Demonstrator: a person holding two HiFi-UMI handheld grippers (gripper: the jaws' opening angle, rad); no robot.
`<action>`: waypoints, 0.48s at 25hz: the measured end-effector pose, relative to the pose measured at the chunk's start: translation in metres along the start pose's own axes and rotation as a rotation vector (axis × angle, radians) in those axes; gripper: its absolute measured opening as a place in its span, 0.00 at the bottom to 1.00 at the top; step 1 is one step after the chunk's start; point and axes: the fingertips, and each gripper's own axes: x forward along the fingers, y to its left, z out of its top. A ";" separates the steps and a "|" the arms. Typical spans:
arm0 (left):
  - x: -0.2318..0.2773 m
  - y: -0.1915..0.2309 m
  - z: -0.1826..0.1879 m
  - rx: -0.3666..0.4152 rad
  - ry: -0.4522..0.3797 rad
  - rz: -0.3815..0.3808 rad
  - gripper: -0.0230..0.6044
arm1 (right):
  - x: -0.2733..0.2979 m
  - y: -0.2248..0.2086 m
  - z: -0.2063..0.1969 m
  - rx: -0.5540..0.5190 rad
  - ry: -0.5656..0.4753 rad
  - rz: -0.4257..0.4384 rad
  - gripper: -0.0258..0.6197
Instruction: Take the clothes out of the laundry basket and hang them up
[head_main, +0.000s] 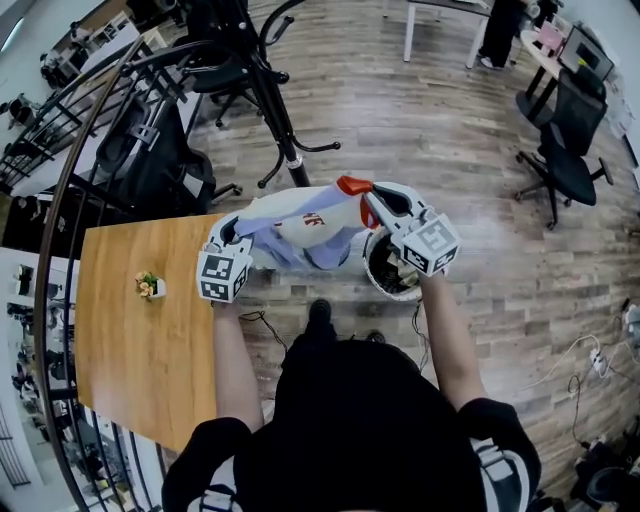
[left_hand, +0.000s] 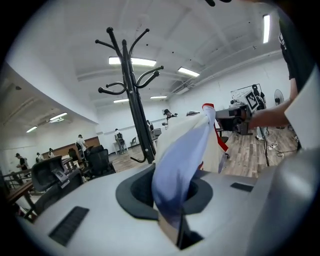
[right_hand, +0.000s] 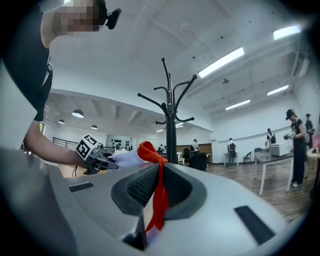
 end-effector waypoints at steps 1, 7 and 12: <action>0.000 0.012 0.005 0.009 -0.014 0.007 0.13 | 0.008 0.000 -0.001 -0.003 -0.003 -0.001 0.09; 0.014 0.073 0.035 0.026 -0.084 -0.002 0.13 | 0.050 0.000 0.023 0.011 -0.043 -0.035 0.09; 0.039 0.111 0.049 0.055 -0.108 -0.027 0.13 | 0.077 -0.012 0.018 0.005 -0.038 -0.102 0.09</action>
